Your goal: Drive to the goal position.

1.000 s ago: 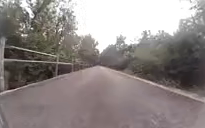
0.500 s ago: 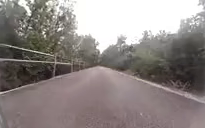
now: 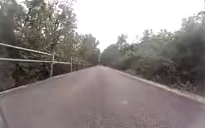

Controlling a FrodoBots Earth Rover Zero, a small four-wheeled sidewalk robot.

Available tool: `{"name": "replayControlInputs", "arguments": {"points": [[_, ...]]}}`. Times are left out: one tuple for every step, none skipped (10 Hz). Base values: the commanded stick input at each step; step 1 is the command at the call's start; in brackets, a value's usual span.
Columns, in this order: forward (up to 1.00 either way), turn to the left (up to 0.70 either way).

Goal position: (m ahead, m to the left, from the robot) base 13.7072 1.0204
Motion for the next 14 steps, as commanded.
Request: {"name": "replayControlInputs", "arguments": {"points": [[0.7,-0.05],[0.7,-0.07],[0.7,-0.08],[0.7,-0.1],[0.7,-0.12],[0.7,-0.1],[0.7,-0.07],[0.7,-0.04],[0.7,-0.01],[0.7,0.0],[0.7,0.0],[0.7,0.0],[0.7,0.0],[0.7,0.0]]}}
